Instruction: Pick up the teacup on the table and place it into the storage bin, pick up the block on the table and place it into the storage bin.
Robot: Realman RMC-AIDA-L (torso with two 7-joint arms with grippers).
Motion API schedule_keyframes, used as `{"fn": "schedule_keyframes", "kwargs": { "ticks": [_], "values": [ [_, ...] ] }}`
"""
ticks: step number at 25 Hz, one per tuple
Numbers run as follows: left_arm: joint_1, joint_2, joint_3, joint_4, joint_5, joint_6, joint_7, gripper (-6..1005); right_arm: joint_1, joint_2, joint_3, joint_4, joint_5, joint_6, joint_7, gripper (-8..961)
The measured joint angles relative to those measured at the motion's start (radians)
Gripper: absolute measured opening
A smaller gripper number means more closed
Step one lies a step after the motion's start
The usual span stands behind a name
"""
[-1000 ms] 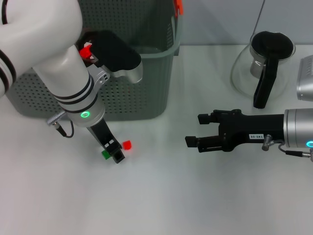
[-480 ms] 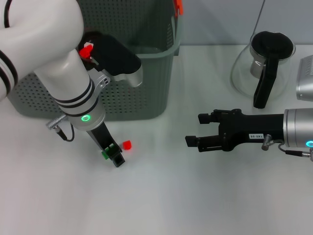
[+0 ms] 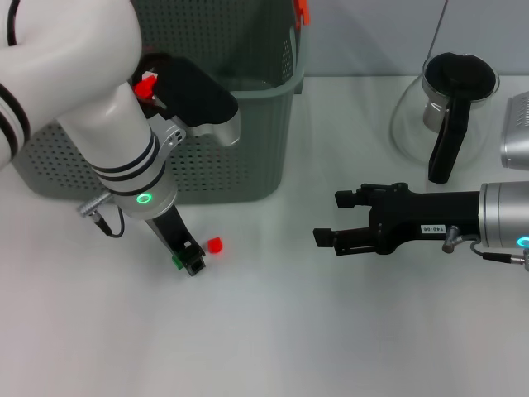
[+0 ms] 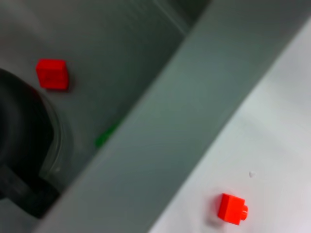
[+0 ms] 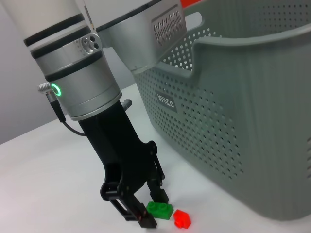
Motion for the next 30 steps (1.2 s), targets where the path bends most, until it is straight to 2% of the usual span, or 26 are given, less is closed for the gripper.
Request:
{"fn": "schedule_keyframes", "kwargs": {
  "ticks": [6, 14, 23, 27, 30],
  "values": [
    [0.001, 0.003, -0.002, -0.001, 0.0, -0.002, -0.003, 358, 0.0, 0.0, 0.012, -0.004, 0.0, -0.001, 0.0, 912],
    [0.001, 0.0, -0.002, 0.005, 0.0, 0.015, -0.004, 185, 0.002, -0.003, 0.012, -0.006, 0.0, -0.005, 0.0, 911],
    [0.012, -0.001, -0.023, 0.072, -0.011, 0.101, 0.007, 185, 0.003, -0.006, 0.012, -0.006, 0.0, -0.006, -0.001, 911],
    [0.015, -0.001, -0.095, 0.075, -0.017, 0.129, 0.042, 185, 0.003, -0.007, 0.012, -0.006, 0.0, -0.004, -0.004, 911],
    [0.016, -0.001, -0.185, 0.077, -0.051, 0.156, 0.091, 185, 0.001, -0.008, 0.012, -0.006, 0.0, -0.004, -0.004, 912]
  ]
}}
